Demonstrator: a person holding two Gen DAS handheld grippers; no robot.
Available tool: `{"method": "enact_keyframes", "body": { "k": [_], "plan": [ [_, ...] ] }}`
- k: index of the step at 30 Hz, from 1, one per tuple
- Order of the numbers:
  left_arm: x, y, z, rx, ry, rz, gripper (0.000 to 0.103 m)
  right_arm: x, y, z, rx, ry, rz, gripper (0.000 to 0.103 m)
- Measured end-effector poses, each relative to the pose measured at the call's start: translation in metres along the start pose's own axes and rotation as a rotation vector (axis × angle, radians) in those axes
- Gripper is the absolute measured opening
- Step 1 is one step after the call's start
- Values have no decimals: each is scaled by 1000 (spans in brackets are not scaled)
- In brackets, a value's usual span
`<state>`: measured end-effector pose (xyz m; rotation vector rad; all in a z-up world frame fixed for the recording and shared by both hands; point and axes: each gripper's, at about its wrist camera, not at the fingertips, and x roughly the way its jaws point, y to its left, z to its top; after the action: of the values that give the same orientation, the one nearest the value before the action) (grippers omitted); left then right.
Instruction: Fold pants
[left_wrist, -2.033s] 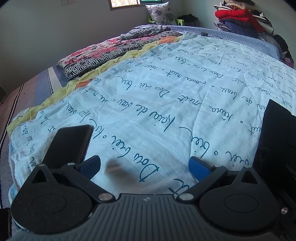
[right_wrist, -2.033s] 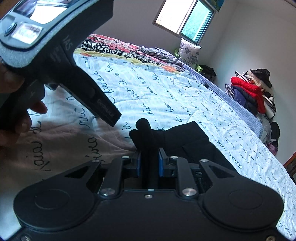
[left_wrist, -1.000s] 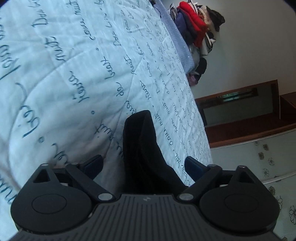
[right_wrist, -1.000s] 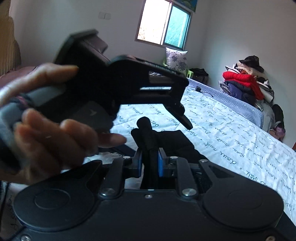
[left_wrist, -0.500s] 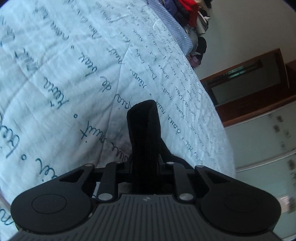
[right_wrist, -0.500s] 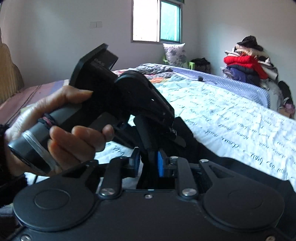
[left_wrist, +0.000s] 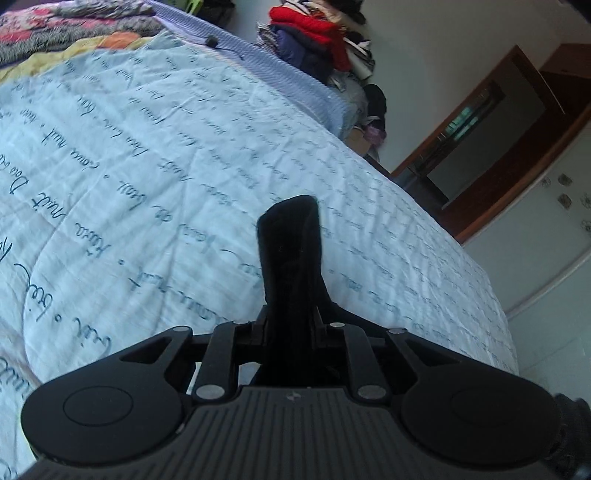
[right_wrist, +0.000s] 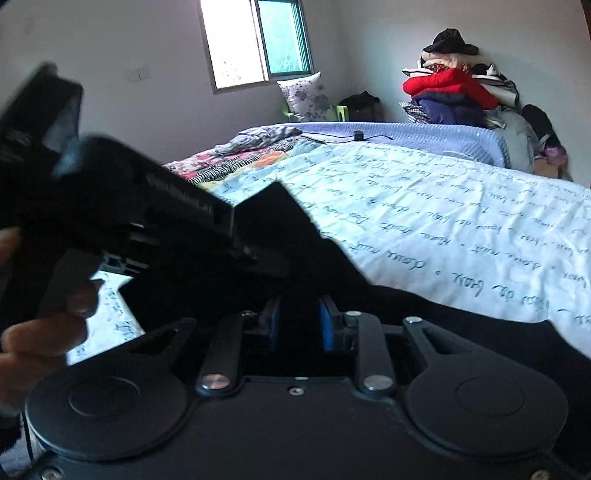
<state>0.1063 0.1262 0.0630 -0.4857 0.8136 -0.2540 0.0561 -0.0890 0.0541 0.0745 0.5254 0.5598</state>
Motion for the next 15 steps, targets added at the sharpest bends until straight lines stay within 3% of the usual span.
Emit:
{"method": "enact_keyframes", "body": {
  "k": [2, 15],
  "plan": [
    [-8, -13, -5, 20, -16, 21, 17, -4, 2, 0, 6, -20, 8, 23],
    [-28, -116, -41, 132, -15, -26, 18, -91, -52, -14, 146, -139, 1, 21]
  ]
}}
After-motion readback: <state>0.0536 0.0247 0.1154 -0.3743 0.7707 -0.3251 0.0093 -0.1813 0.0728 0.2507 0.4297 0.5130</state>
